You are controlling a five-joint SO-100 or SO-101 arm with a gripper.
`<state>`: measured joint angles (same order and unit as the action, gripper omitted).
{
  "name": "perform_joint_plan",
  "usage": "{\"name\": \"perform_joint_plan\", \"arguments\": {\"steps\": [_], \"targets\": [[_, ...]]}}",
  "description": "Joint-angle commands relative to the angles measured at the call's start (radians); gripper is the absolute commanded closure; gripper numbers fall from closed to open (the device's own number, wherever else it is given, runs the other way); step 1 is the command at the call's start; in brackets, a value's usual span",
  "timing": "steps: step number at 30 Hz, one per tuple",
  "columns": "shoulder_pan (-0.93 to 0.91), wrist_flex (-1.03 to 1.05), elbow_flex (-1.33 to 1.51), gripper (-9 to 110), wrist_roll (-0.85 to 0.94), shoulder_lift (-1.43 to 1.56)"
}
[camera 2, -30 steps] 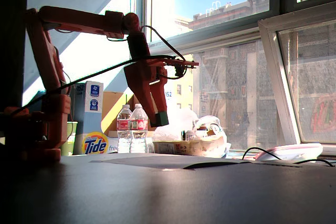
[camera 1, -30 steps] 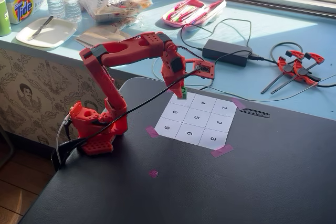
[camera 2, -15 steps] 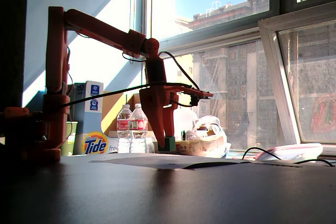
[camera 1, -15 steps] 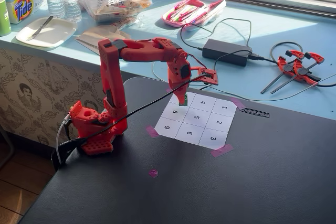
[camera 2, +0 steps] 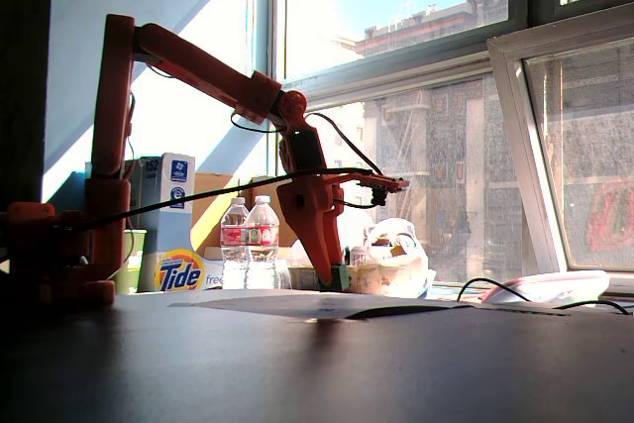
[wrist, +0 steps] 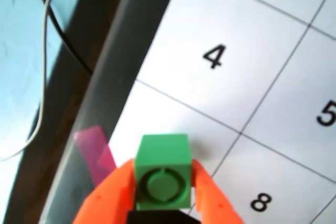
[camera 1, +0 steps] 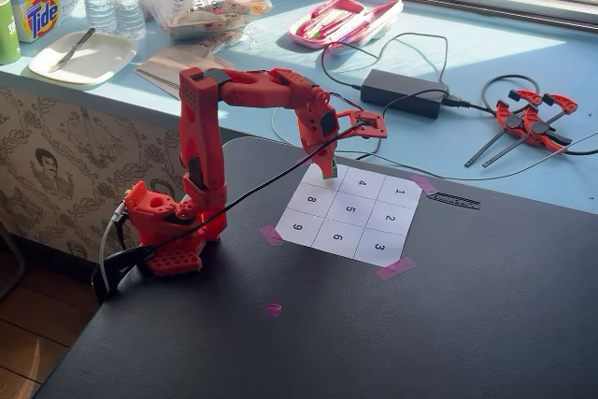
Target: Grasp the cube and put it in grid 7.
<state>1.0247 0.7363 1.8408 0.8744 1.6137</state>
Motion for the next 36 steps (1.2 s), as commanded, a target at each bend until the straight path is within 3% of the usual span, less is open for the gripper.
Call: {"name": "perform_joint_plan", "arguments": {"steps": [1,12,20,25,31,36], "targets": [[-0.002,0.014,-0.066,90,0.003,0.003],[-0.017,0.080,-0.075,80,0.020,0.020],[-0.127,0.219,-0.255,80,-0.187,0.275],[-0.359,0.265,-0.318,94,-0.509,0.477],[-0.736,0.204,-0.029,100,-0.586,0.756],[-0.910,0.115,0.305,101,-0.586,0.962]]}}
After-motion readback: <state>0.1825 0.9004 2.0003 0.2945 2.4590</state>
